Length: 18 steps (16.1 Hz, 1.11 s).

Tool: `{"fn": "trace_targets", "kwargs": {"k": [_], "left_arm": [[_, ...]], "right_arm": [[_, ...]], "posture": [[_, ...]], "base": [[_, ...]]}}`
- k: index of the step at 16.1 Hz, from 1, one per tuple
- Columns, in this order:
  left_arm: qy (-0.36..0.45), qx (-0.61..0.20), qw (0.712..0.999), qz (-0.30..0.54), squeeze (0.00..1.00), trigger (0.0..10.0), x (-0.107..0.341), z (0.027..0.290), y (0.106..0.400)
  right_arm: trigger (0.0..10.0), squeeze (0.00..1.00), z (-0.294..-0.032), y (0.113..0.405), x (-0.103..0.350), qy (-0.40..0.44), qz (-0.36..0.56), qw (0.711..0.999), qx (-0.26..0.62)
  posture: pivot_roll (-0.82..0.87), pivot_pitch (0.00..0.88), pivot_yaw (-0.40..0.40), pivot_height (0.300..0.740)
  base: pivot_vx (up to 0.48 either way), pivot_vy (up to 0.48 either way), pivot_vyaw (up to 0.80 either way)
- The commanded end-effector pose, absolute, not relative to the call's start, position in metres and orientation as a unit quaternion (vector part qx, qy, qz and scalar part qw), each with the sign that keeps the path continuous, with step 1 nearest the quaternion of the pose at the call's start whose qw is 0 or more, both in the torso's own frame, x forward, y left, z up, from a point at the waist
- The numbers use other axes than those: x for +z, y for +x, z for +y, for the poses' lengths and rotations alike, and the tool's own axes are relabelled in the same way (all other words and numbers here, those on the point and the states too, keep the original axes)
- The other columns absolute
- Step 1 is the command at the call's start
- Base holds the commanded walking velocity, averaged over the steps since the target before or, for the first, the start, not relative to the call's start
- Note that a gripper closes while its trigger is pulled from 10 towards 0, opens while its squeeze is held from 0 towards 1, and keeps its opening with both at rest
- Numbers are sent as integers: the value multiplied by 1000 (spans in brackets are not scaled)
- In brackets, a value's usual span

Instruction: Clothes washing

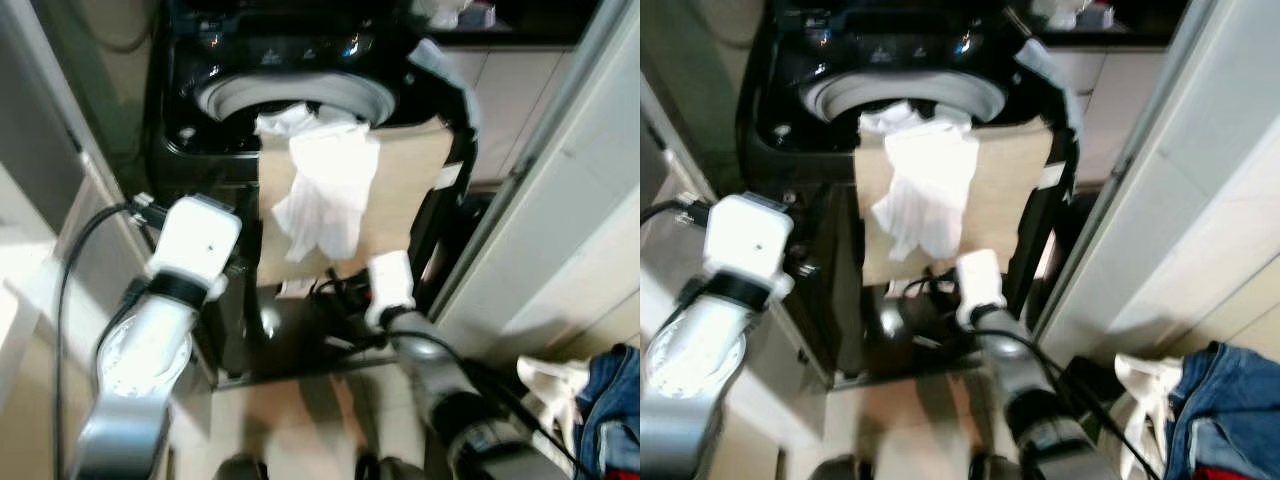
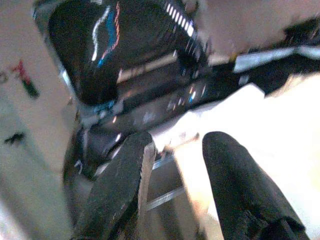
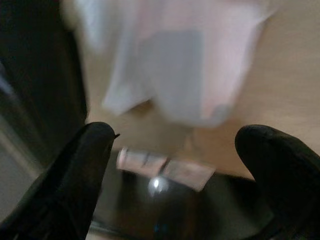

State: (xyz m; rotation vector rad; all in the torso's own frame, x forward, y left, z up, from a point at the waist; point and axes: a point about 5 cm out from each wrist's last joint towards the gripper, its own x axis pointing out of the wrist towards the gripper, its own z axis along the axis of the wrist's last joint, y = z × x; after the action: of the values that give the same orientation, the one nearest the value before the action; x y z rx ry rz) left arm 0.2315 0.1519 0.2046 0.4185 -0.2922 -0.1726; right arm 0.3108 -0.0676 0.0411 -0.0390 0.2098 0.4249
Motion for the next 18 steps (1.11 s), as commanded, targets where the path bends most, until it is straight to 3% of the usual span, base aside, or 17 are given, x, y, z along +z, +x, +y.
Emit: {"fn": "trace_targets", "kwargs": {"k": [1, 3, 10, 18], "left_arm": [[215, -79, 963, -144, 0, 10000, 210, 154, 224], [217, -66, 966, -123, 0, 10000, 209, 158, 205], [224, -40, 970, -90, 0, 10000, 211, 164, 181], [190, -83, 977, -55, 0, 10000, 205, 153, 163]], "right_arm": [[10000, 0, -65, 316, 44, -35, 104, 972, 207], [10000, 0, -58, 331, 55, -73, 109, 972, 195], [10000, 0, -60, 353, 75, -191, 112, 960, 174], [10000, 0, -50, 395, 165, -277, -16, 952, 129]], "posture": [[300, 207, -16, 740], [346, 254, -33, 740], [409, 293, -49, 740], [418, 302, -41, 740]], "base": [[0, 0, 0], [0, 0, 0], [0, 0, 0], [0, 0, 0]]}}
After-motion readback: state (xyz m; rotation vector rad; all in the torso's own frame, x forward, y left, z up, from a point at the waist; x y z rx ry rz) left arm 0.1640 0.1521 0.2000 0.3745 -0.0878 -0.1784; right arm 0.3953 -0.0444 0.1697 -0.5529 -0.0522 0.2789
